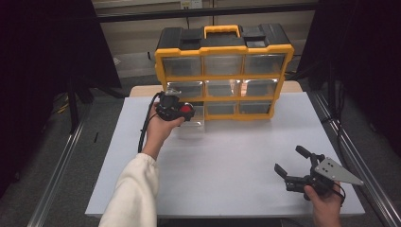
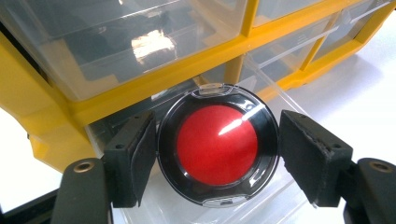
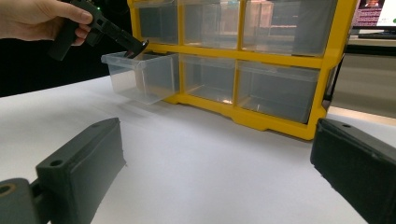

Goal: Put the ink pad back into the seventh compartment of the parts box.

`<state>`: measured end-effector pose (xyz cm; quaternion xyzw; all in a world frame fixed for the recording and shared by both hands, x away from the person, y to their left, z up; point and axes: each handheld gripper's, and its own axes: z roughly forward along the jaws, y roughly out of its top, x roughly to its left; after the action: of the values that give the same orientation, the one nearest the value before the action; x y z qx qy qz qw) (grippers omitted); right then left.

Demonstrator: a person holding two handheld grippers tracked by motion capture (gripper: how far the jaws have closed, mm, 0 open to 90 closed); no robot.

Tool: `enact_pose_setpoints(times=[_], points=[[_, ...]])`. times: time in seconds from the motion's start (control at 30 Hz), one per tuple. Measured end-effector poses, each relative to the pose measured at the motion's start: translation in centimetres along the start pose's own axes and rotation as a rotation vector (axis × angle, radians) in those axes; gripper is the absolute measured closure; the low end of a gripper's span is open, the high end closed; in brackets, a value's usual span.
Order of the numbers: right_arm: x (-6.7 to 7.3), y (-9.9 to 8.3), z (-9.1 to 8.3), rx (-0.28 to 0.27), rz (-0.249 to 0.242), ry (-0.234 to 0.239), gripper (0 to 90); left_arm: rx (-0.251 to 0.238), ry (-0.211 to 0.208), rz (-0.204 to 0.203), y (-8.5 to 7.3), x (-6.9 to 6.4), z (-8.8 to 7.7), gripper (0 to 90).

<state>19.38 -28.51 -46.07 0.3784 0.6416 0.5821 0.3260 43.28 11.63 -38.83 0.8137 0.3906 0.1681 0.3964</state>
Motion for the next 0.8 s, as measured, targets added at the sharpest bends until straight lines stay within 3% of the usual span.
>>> enact_pose_setpoints(times=[0.4,0.57,0.8], points=[[0.02,-0.04,0.02,0.005,-0.001,0.006,2.2,-0.015,-0.009,-0.019,-0.11,-0.06,0.22,32.0],[-0.03,-0.05,-0.01,0.005,-0.005,0.007,2.2,-0.028,-0.004,-0.044,-0.11,0.03,0.08,24.5],[-0.02,-0.04,-0.01,0.003,-0.003,0.005,2.2,-0.038,-0.009,-0.041,-0.43,0.15,-0.47,21.2]])
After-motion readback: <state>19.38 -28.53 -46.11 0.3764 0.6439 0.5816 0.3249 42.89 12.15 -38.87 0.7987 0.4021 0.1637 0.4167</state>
